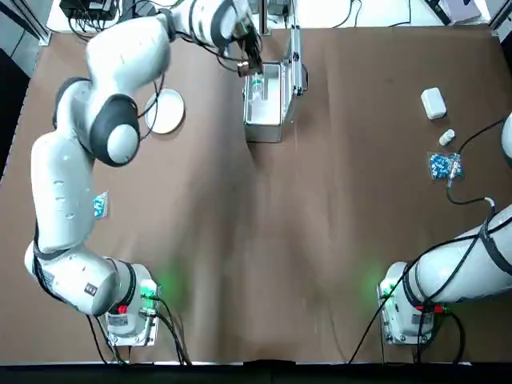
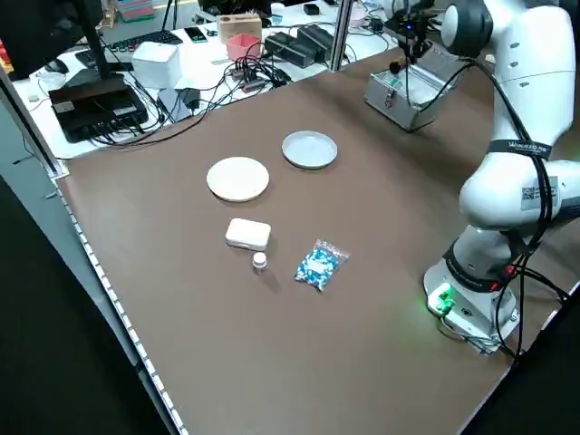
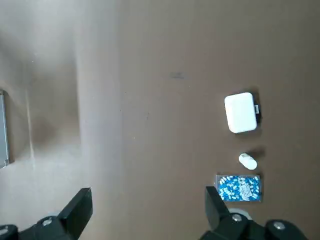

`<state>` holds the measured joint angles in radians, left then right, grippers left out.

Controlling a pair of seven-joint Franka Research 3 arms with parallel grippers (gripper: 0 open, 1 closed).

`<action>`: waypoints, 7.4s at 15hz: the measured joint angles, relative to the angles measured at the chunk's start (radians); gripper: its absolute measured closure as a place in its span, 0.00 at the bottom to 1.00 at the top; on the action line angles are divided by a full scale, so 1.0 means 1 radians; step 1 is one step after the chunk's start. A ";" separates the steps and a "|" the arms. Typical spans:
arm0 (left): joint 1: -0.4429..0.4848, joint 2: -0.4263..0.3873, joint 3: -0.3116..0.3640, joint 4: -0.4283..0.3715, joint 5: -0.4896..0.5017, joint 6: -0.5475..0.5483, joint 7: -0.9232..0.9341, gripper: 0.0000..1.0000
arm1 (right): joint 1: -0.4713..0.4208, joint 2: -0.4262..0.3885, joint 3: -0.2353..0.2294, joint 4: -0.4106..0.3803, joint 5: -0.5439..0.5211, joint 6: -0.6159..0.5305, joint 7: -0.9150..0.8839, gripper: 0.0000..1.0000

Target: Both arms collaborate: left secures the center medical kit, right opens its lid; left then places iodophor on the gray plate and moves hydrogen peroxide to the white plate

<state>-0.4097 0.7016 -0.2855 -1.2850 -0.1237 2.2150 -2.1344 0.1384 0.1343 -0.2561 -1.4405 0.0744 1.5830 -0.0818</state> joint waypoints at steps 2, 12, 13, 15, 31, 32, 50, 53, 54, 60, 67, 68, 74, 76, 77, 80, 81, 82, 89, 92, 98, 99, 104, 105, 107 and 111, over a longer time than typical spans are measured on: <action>0.126 -0.004 -0.071 0.000 -0.034 -0.002 0.073 0.67 | 0.002 0.000 0.002 -0.001 0.001 0.002 0.000 0.00; 0.613 -0.005 -0.400 -0.002 -0.061 -0.286 0.415 0.67 | 0.017 0.000 0.007 -0.003 0.002 0.002 0.000 0.00; 0.644 -0.005 -0.413 -0.003 -0.077 -0.314 0.448 0.67 | 0.021 0.000 0.008 -0.003 0.002 0.002 0.000 0.00; 0.729 -0.005 -0.452 -0.005 -0.121 -0.360 0.531 0.67 | 0.023 0.000 0.009 -0.005 0.002 0.002 0.000 0.00; 1.020 0.074 -0.474 -0.027 -0.312 -0.525 0.880 0.67 | 0.029 0.000 0.011 -0.023 0.002 -0.005 0.000 0.00; 1.029 0.091 -0.471 -0.030 -0.331 -0.528 0.896 0.67 | 0.029 0.000 0.011 -0.023 0.002 -0.005 0.000 0.00; 1.206 0.445 -0.397 -0.081 -0.530 -0.705 1.387 0.67 | 0.028 0.000 0.010 -0.025 0.002 -0.013 -0.001 0.00; 1.205 0.457 -0.383 -0.082 -0.532 -0.705 1.400 0.67 | 0.028 0.000 0.010 -0.025 0.002 -0.013 -0.001 0.00; 1.205 0.460 -0.380 -0.083 -0.534 -0.705 1.400 0.67 | 0.028 0.000 0.010 -0.025 0.002 -0.013 -0.001 0.00; 1.204 0.499 -0.341 -0.084 -0.546 -0.705 1.434 0.67 | 0.029 0.000 0.010 -0.025 0.002 -0.015 -0.001 0.00; 1.174 0.502 -0.314 -0.083 -0.555 -0.705 1.434 0.66 | 0.029 0.000 0.010 -0.025 0.002 -0.016 -0.001 0.00; 1.166 0.502 -0.309 -0.082 -0.561 -0.705 1.433 0.60 | 0.029 0.000 0.010 -0.025 0.002 -0.016 -0.001 0.00; 1.151 0.479 -0.307 -0.064 -0.563 -0.706 1.405 0.06 | 0.029 0.000 0.010 -0.025 0.002 -0.015 -0.001 0.00; 1.143 0.442 -0.309 -0.056 -0.529 -0.709 1.366 0.00 | 0.029 0.000 0.010 -0.025 0.002 -0.015 -0.001 0.00; 1.121 0.386 -0.312 -0.050 -0.493 -0.710 1.330 0.00 | 0.029 0.000 0.010 -0.025 0.002 -0.015 -0.001 0.00; 1.071 0.282 -0.312 -0.047 -0.441 -0.710 1.300 0.00 | 0.029 0.000 0.010 -0.025 0.002 -0.015 -0.001 0.00; 1.053 0.247 -0.312 -0.046 -0.425 -0.709 1.293 0.00 | 0.029 0.000 0.009 -0.025 0.002 -0.015 -0.001 0.00; 1.034 0.213 -0.312 -0.045 -0.402 -0.708 1.288 0.00 | 0.028 0.000 0.008 -0.024 0.002 -0.015 -0.001 0.00; 0.844 -0.019 -0.315 -0.042 -0.222 -0.652 1.125 0.00 | 0.027 0.000 0.008 -0.024 0.002 -0.014 -0.001 0.00; 0.740 -0.055 -0.314 -0.044 -0.140 -0.625 1.080 0.00 | 0.027 0.000 0.009 -0.024 0.002 -0.013 -0.001 0.00; 0.599 -0.057 -0.317 -0.022 -0.052 -0.563 1.095 0.00 | 0.028 0.000 0.010 -0.024 0.002 -0.011 -0.001 0.00; 0.567 -0.057 -0.319 -0.018 -0.034 -0.547 1.095 0.00 | 0.029 0.000 0.010 -0.024 0.002 -0.011 -0.001 0.00; 0.415 -0.057 -0.320 0.005 0.061 -0.450 1.167 0.00 | 0.030 0.000 0.010 -0.024 0.002 -0.011 -0.001 0.00; 0.390 -0.058 -0.320 0.008 0.092 -0.438 1.181 0.00 | 0.031 0.000 0.010 -0.024 0.002 -0.011 -0.001 0.00; 0.316 -0.058 -0.321 0.012 0.210 -0.388 1.202 0.00 | 0.033 0.000 0.011 -0.024 0.002 -0.011 0.000 0.00; 0.249 -0.035 -0.314 0.003 0.230 -0.322 1.304 0.00 | 0.034 0.000 0.011 -0.024 0.002 -0.011 0.000 0.00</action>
<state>-0.1611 0.6666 -0.5993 -1.2815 0.1060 1.8931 -0.8301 0.1723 0.1345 -0.2455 -1.4645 0.0764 1.5721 -0.0821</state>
